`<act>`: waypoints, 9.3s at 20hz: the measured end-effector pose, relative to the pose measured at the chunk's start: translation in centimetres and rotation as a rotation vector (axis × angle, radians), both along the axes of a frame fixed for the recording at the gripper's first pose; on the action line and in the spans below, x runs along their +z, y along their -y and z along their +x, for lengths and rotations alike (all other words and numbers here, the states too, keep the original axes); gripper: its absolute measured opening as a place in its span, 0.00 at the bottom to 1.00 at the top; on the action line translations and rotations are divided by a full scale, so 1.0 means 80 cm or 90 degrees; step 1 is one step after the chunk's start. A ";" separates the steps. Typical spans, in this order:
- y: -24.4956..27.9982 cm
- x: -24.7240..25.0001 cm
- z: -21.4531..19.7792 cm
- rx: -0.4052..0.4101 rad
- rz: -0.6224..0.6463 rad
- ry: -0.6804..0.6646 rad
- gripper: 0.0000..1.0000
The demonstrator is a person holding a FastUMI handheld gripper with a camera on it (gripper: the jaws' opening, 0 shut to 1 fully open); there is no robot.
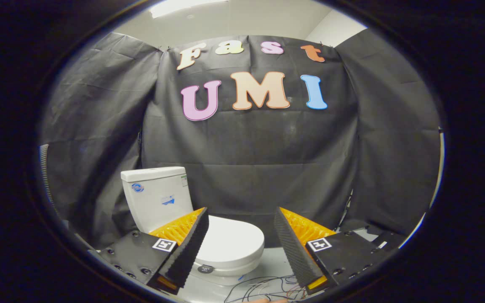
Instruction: Open the toilet lid.
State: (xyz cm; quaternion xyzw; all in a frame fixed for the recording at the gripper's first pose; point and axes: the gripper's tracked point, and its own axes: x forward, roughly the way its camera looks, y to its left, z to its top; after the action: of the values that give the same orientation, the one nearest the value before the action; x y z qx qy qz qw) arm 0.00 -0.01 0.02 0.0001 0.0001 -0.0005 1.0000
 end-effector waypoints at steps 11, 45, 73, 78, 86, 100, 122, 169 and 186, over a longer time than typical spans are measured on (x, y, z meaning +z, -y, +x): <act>0.002 -0.002 0.006 -0.002 -0.002 -0.002 0.91; -0.074 0.023 0.120 -0.180 0.132 0.110 0.88; -0.112 -0.220 0.102 -0.399 0.622 0.041 0.88; -0.119 -0.236 0.089 -0.431 0.672 0.055 0.88; -0.128 -0.261 0.071 -0.468 0.748 0.082 0.88; -0.151 -0.312 0.051 -0.522 0.841 0.061 0.88; -0.150 -0.393 0.081 -0.509 0.860 -0.110 0.12; -0.272 -0.089 0.184 -0.163 0.362 -0.073 0.12; -0.457 -0.021 0.283 0.086 0.274 -0.086 0.19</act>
State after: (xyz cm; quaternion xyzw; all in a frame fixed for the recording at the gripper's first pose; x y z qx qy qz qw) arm 22.66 36.56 -1.67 0.2132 0.0672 0.0663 0.9724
